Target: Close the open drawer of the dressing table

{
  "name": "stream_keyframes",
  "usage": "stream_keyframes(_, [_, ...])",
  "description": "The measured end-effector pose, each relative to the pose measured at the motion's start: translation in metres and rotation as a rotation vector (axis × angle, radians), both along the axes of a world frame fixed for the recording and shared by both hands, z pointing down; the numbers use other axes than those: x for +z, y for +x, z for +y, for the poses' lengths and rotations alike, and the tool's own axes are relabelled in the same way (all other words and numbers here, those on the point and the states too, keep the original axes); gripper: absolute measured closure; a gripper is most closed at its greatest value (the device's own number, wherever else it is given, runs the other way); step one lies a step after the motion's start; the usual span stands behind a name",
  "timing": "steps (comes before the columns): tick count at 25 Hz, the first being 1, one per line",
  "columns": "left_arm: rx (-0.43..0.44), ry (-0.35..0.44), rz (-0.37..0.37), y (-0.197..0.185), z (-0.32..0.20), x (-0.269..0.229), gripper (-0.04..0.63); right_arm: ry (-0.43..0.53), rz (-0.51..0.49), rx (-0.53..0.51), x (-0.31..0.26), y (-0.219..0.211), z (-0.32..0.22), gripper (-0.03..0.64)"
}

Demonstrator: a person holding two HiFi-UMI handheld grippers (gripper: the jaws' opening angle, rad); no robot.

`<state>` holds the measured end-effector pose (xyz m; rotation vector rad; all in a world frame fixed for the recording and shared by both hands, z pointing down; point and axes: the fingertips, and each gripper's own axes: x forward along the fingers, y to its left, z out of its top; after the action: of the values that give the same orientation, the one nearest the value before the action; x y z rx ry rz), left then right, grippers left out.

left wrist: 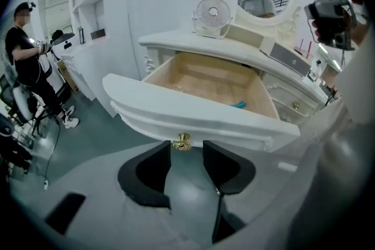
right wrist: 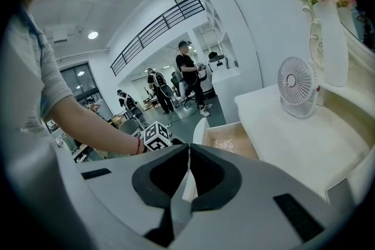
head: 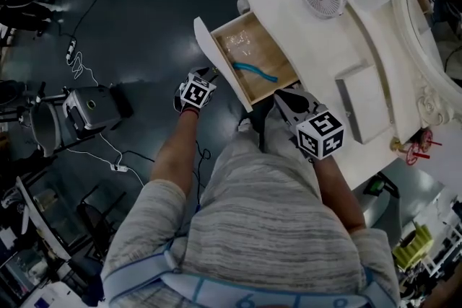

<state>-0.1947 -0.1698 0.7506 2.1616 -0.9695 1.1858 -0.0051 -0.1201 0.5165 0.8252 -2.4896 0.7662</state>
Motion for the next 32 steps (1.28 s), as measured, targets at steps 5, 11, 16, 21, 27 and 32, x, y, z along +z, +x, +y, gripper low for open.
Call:
stream_keyframes(5, [-0.005,-0.027,-0.021,-0.001,-0.006,0.015,0.423,-0.009,0.011,-0.004,0.001,0.001,-0.004,0.604])
stream_keyframes(11, [0.008,-0.052,-0.053,-0.001,-0.010,0.024,0.425,-0.016,0.021,-0.006,0.003,0.004,-0.007,0.604])
stream_keyframes(16, [0.011,-0.057,-0.066,0.003,-0.013,0.027,0.453,-0.017,0.024,0.001,0.003,0.008,-0.011,0.604])
stream_keyframes(21, [0.009,-0.073,-0.076,0.004,-0.015,0.031,0.465,-0.020,0.026,0.006,0.004,0.011,-0.012,0.604])
stream_keyframes(27, [0.022,-0.056,-0.085,0.015,-0.023,0.027,0.465,-0.022,0.029,0.013,0.006,0.016,-0.013,0.604])
stream_keyframes(32, [0.035,-0.082,-0.069,0.030,-0.029,0.031,0.465,-0.024,0.030,0.022,0.007,0.022,-0.016,0.604])
